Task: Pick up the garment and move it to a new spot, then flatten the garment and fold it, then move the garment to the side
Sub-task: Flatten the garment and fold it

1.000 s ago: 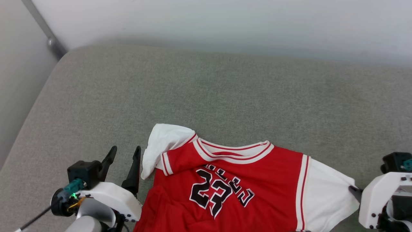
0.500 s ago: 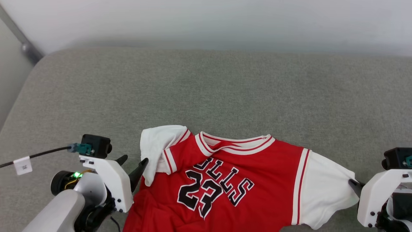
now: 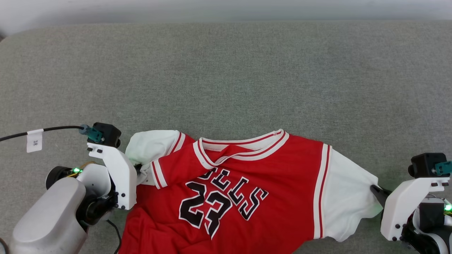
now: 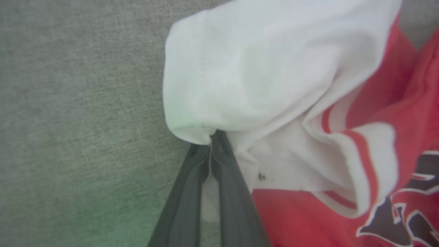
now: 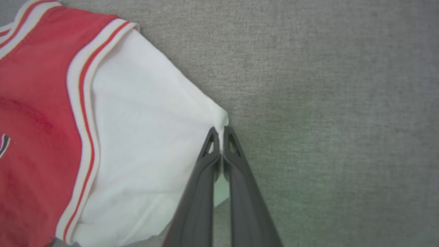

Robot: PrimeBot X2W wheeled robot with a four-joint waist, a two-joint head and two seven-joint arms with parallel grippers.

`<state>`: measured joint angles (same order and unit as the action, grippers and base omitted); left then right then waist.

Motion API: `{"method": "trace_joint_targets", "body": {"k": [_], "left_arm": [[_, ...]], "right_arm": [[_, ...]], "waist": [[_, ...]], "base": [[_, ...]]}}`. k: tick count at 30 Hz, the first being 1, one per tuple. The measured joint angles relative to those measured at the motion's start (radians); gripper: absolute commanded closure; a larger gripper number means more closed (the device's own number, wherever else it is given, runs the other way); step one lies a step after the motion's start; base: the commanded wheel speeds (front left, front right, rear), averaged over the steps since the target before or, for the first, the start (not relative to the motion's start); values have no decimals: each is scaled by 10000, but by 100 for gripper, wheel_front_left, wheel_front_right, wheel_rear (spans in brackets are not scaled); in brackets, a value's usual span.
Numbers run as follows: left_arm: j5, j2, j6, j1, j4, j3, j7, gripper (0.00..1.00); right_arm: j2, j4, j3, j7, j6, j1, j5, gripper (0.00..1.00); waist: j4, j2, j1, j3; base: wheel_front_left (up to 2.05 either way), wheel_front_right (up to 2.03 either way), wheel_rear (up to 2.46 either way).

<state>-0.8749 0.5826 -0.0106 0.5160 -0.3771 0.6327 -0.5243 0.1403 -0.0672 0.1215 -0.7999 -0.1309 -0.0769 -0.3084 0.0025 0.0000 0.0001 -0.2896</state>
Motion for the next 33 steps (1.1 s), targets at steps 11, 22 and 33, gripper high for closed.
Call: {"method": "trace_joint_targets", "body": {"k": [11,22,33], "left_arm": [[349,-155,61,21,-347,127,759,100],[642,232,-558,708,525,-347,1099,100],[1137,71,-746,3708,-245,-1043,1597,100]], "right_arm": [[247,117,-100,621,0,-175,-56,100],[1164,594,-259,1009,-4,-1266,-61,100],[2130,2040,-708,1710,-4,-5379,150,100]], "waist": [[139,0,0,617],[238,0,-1,2096],[-9,0,-1,1627]], "base": [[0,0,0],[0,0,0],[0,0,0]]}}
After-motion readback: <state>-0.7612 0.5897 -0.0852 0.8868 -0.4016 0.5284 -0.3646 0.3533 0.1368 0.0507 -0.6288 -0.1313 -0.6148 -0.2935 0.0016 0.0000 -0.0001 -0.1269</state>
